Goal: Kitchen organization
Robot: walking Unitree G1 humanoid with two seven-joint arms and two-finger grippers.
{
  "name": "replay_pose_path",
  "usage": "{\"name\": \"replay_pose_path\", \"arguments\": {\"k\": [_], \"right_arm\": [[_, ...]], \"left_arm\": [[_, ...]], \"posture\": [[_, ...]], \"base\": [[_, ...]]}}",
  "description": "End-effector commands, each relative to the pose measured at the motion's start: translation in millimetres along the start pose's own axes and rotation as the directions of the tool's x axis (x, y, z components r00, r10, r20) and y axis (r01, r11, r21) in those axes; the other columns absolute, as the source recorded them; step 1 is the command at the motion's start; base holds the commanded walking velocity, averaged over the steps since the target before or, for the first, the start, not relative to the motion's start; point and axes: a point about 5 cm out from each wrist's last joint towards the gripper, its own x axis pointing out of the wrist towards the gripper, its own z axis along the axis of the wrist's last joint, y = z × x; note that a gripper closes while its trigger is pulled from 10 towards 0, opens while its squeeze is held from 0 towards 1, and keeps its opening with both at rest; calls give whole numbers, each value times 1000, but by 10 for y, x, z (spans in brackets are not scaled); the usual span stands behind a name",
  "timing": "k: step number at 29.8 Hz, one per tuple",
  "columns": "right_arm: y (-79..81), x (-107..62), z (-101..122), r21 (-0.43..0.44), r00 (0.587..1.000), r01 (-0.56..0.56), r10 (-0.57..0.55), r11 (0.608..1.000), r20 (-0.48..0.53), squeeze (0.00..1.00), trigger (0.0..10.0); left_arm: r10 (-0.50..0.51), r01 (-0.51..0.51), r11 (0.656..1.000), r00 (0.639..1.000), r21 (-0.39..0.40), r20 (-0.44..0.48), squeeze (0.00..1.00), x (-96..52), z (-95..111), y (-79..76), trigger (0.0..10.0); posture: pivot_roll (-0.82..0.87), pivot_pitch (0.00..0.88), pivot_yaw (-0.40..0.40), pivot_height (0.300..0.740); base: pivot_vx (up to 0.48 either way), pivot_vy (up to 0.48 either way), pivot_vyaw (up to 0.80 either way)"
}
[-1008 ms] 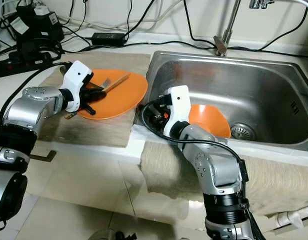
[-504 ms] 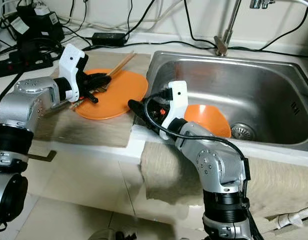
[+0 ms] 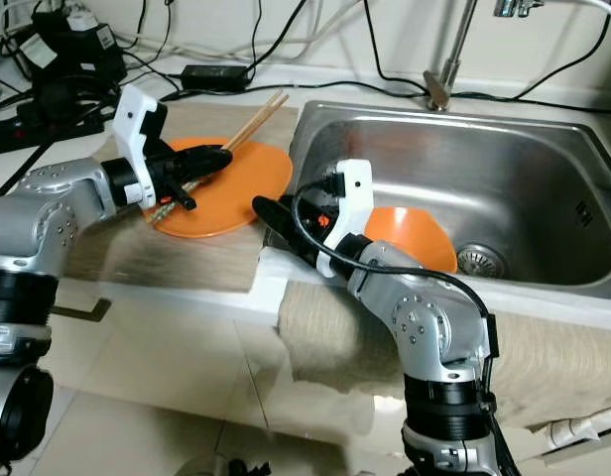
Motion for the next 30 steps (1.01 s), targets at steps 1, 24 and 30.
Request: {"name": "replay_pose_path", "arguments": {"k": [1,24,30], "right_arm": [[21,22,50,7,1000,-9,9,1000,9,0,10000],[-65,145,192,91,994,12,-21,996,107,0,10000],[-39,183,231,123,992,-17,1,992,129,0,10000]], "left_arm": [[-19,19,1000,1000,4,20,0,-19,53,-28,0],[-121,130,990,982,-52,148,0,-64,116,-193,0],[-123,134,989,982,-64,144,0,-63,67,-194,0]], "posture": [[42,11,49,740],[58,0,36,740],[62,0,33,740]], "base": [[0,0,0],[0,0,0],[0,0,0]]}}
